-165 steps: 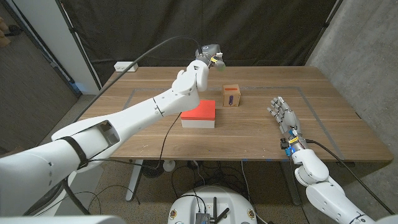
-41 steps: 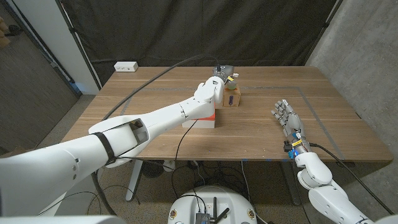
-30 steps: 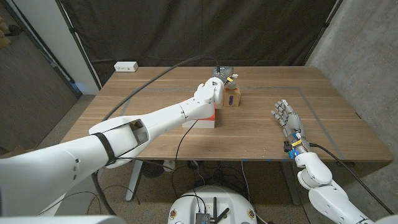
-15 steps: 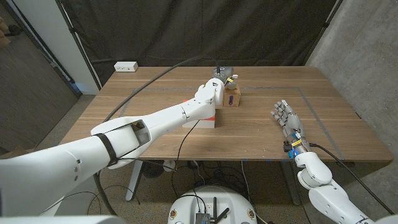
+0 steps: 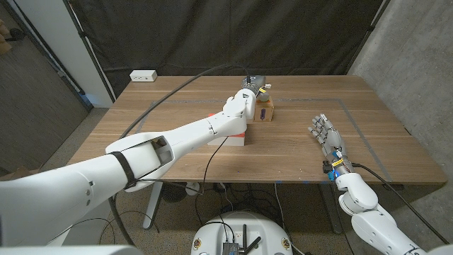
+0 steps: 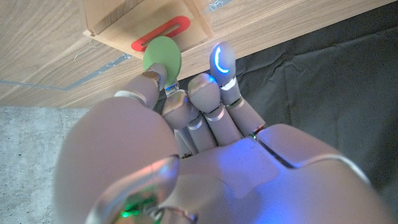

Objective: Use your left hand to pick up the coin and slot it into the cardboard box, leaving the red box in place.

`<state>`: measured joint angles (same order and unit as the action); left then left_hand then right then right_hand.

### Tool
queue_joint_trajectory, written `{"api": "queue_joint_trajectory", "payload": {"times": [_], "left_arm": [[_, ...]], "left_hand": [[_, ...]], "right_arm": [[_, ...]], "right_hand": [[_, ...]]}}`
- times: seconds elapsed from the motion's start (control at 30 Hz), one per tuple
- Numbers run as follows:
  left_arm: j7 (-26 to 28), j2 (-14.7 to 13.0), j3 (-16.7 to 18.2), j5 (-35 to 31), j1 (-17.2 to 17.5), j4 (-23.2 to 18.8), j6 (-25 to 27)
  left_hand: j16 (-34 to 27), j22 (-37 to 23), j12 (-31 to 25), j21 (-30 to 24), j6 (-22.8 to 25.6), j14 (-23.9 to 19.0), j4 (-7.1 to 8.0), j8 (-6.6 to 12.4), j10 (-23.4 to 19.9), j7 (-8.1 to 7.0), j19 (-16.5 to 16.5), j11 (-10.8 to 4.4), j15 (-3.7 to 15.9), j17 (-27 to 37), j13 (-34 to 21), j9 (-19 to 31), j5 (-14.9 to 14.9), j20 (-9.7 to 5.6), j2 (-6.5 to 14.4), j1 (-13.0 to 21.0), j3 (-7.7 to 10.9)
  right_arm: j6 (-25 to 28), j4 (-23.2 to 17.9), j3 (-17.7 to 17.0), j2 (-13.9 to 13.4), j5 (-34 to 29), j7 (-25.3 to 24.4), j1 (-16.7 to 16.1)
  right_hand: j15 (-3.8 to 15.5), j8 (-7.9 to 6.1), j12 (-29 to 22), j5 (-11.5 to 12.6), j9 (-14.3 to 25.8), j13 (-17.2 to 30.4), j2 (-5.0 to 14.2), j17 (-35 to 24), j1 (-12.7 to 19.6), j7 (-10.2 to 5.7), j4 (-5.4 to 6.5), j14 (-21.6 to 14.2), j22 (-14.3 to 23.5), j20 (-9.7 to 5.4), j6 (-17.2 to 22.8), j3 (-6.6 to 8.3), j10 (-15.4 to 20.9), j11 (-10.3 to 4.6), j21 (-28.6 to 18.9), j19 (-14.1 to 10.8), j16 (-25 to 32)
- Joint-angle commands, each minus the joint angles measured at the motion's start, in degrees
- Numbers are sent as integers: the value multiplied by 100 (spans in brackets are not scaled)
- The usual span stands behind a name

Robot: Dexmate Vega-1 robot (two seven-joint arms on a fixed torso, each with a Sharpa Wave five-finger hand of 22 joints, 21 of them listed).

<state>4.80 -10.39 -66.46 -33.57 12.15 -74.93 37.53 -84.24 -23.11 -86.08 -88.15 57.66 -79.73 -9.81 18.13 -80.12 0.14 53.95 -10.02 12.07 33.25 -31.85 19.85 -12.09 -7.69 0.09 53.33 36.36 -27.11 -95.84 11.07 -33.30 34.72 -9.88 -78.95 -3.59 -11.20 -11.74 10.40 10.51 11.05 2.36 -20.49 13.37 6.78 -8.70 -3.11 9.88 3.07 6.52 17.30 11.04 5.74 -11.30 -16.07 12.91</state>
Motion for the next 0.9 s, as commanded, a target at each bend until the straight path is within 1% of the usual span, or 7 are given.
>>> {"api": "queue_joint_trajectory", "payload": {"times": [0.03, 0.23, 0.5, 0.53, 0.67, 0.9], "left_arm": [[-13, 1, -59, 59, -20, -22, 112], [-16, -12, -57, 88, -6, -84, 173], [-41, -40, -84, 81, -20, -173, 263], [-46, -39, -94, 76, -24, -173, 271], [-51, -31, -122, 65, -38, -165, 290], [-44, 3, -140, 95, -56, -88, 258]], "left_hand": [[32, -4, -3, -13, 74, -29, -10, -18, -8, 13, -31, -1, -12, 9, -11, 26, -18, -454, -23, 54, -12], [23, -15, -4, -18, 77, -33, -4, -22, -9, 11, -26, -20, -13, 33, -10, 33, -19, -454, -17, 41, -10], [47, -5, 2, -12, 81, -28, -8, -23, -8, 13, -25, -6, -11, 10, -1, 47, -18, -453, -19, 38, -16], [55, -1, 41, -10, 85, -29, -13, -25, -33, 13, -25, 0, -10, -4, 72, 43, -19, -453, -23, 43, -18], [56, -8, -8, -16, 82, -34, -12, -28, -10, 12, -18, -7, -11, -10, -5, 52, -17, -452, -27, 40, -22], [51, -22, -3, -25, 93, -22, -11, -26, -14, 7, -8, -11, -13, 3, 13, 68, -21, -454, -27, 39, -16]], "right_arm": [[-3, 3, -8, -5, 45, 21, 6], [-23, 15, -5, -27, 10, 46, 18], [-25, 6, -1, -22, 24, 54, 17], [-33, 12, 1, -23, 18, 60, 19], [-46, 18, 3, -6, 33, 62, 25], [-40, 21, 5, -12, 16, 52, 25]], "right_hand": [[-18, -3, 22, 4, 14, 18, 4, -1, 66, 13, 26, -45, 18, -6, 23, 27, 44, -16, -7, -41, 27], [-20, -4, 20, 4, 14, 18, 4, -1, 65, 0, 26, -49, 18, -3, 26, 26, 49, -19, -9, -47, 28], [-21, -4, 20, 4, 15, 18, 4, -1, 65, 6, 27, -53, 18, -3, 25, 24, 49, -18, -10, -50, 29], [-23, -4, 20, 4, 15, 18, 4, -1, 65, 5, 27, -54, 19, -2, 26, 24, 50, -16, -9, -50, 29], [-21, -5, 19, 4, 15, 18, 4, -2, 64, 5, 27, -54, 19, -1, 27, 24, 54, -17, -8, -47, 29], [-22, -1, 21, 4, 15, 18, 4, -2, 64, 9, 27, -53, 19, -1, 19, 23, 47, -14, -8, -48, 29]]}}
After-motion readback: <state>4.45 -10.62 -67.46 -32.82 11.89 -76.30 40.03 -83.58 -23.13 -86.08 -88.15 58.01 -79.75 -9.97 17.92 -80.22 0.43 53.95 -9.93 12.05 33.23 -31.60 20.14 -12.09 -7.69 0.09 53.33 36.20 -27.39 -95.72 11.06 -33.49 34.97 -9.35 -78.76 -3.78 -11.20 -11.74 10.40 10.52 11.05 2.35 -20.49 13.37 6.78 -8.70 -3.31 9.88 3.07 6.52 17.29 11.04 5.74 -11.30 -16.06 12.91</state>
